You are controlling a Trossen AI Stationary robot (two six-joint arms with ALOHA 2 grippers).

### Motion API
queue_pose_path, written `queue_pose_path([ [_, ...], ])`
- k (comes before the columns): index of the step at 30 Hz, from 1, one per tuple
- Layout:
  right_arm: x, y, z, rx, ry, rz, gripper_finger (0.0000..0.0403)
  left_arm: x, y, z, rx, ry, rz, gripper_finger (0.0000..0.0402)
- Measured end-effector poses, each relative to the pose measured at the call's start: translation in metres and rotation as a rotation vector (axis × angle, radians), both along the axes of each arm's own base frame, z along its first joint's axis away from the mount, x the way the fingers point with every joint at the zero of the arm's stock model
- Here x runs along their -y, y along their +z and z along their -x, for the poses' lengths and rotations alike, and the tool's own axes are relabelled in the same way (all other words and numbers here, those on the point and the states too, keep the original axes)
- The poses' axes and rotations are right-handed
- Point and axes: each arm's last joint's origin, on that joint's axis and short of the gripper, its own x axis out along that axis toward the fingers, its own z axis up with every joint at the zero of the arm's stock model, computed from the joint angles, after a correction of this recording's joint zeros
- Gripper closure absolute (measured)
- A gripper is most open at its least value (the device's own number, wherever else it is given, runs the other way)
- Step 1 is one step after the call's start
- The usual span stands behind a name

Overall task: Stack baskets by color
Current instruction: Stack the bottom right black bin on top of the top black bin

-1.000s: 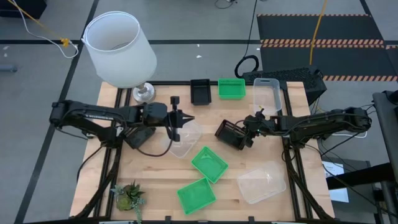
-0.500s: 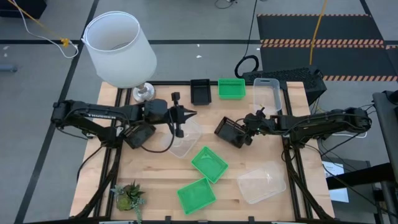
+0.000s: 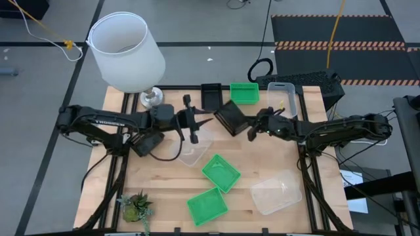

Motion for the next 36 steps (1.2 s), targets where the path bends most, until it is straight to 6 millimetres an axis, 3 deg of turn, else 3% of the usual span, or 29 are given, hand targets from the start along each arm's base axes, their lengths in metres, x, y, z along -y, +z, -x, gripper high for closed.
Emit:
queue_pose_path([
  [4,-0.001,0.013,-0.004,0.142,0.012,0.017,0.0397,0.008,-0.001,-0.012,0.054,-0.027,0.028,0.0224],
  [8,-0.002,0.017,-0.005,0.184,-0.006,0.022,0.04,0.013,-0.005,-0.031,0.042,-0.039,0.047,0.0197],
  [15,-0.006,0.025,-0.005,0.308,-0.125,0.009,0.0402,0.025,-0.025,-0.082,-0.205,0.029,-0.02,0.0192],
  [19,-0.01,0.027,-0.005,0.331,-0.119,0.009,0.0402,0.027,-0.035,-0.109,-0.317,0.155,-0.111,0.0192],
  [23,-0.014,0.03,-0.006,0.361,-0.101,0.006,0.0402,0.027,-0.051,-0.127,-0.377,0.161,-0.125,0.0192],
  [28,-0.018,0.032,-0.006,0.377,-0.082,0.004,0.0402,0.025,-0.063,-0.138,-0.394,0.221,-0.194,0.0192],
  [36,-0.019,0.034,-0.006,0.402,-0.077,0.005,0.0402,0.013,-0.067,-0.138,-0.424,0.303,-0.241,0.0194],
])
